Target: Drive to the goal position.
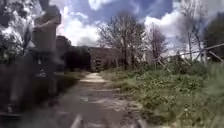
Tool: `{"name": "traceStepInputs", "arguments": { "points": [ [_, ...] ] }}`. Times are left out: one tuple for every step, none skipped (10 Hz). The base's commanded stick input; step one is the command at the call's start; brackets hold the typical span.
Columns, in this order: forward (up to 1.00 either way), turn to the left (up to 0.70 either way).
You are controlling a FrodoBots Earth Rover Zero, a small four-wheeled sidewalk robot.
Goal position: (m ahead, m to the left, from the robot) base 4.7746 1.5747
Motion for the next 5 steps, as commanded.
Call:
{"name": "traceStepInputs", "arguments": {
  "points": [
    [1.0, -0.12],
    [1.0, -0.06],
    [1.0, 0.0],
    [1.0, 0.0],
    [1.0, 0.0]
  ]
}}
